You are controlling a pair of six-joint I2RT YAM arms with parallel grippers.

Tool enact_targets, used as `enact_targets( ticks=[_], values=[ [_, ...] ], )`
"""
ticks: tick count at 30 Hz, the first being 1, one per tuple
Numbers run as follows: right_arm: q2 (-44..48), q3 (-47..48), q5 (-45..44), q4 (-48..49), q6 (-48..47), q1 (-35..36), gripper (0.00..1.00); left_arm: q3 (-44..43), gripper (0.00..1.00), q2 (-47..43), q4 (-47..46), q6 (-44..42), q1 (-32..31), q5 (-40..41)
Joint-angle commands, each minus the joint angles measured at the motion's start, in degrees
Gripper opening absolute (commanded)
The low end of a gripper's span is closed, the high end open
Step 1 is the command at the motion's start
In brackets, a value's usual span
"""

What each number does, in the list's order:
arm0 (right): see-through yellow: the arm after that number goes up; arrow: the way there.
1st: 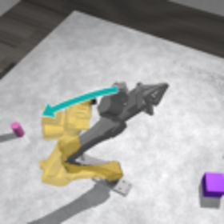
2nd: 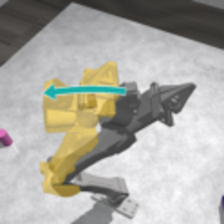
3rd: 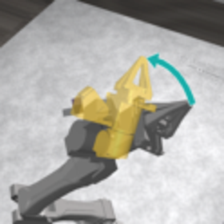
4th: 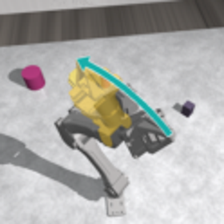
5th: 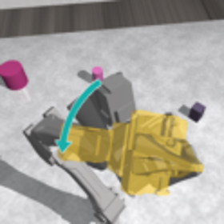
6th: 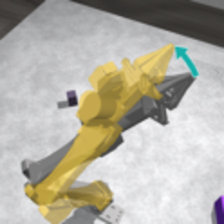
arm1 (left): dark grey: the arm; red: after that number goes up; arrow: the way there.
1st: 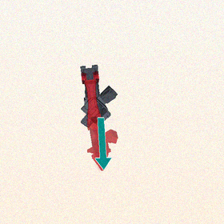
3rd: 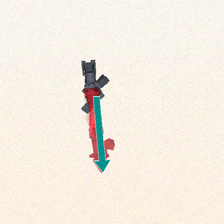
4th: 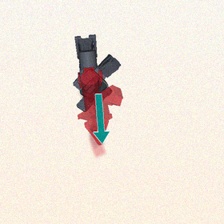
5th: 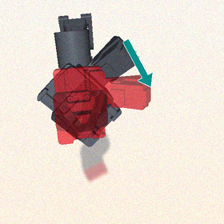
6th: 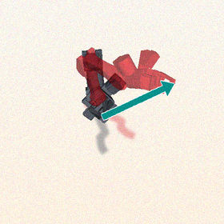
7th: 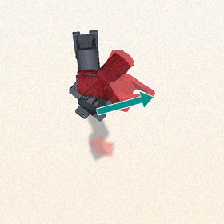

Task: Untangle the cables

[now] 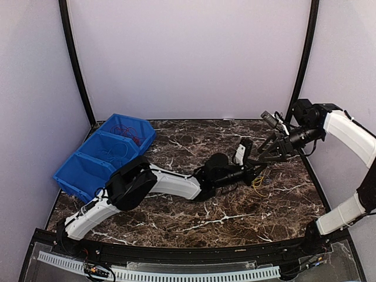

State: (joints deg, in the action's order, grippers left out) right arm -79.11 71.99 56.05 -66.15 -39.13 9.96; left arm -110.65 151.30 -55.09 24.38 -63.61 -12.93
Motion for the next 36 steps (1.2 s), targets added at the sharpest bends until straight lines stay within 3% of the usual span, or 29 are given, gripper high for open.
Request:
enact_targets(
  ticks=[1,6,10,13,17,20,24,29,36],
  values=[
    [1.54,2.33,4.91,-4.74,-3.08,-0.03,0.87,-2.48,0.0,0.39,2.45,1.39,0.5,5.05],
    [2.59,6.06,7.52,-11.43,-7.84,-0.02,0.88,-1.6,0.0,1.28,2.68,4.57,2.2,5.4],
    [4.2,6.76,6.25,-10.68,-7.35,-0.02,0.89,2.09,0.0,0.12,1.45,4.83,2.44,5.17],
    [5.61,5.61,0.91,-4.01,-0.1,-0.03,0.89,5.35,0.0,-1.22,-1.42,4.03,2.42,2.11],
    [7.35,-0.23,-10.52,8.55,7.75,-0.11,0.87,15.83,0.26,-9.99,-8.9,2.02,2.44,-0.6],
    [8.56,-5.35,-19.92,16.46,10.86,-0.17,0.83,25.41,0.31,-16.62,-10.32,0.47,2.44,0.76],
    [8.23,-10.41,-30.62,24.93,12.21,-0.4,0.67,33.24,0.32,-24.48,-5.74,1.92,2.77,4.28],
    [3.44,-13.58,-36.03,28.47,10.99,-0.46,0.5,34.26,0.31,-27.6,7.64,5.72,3.83,5.83],
    [-1.62,-16.74,-37.96,30.61,8.54,-0.45,0.47,28.72,0.38,-24.27,17.65,9.26,4.43,4.39]
  ],
)
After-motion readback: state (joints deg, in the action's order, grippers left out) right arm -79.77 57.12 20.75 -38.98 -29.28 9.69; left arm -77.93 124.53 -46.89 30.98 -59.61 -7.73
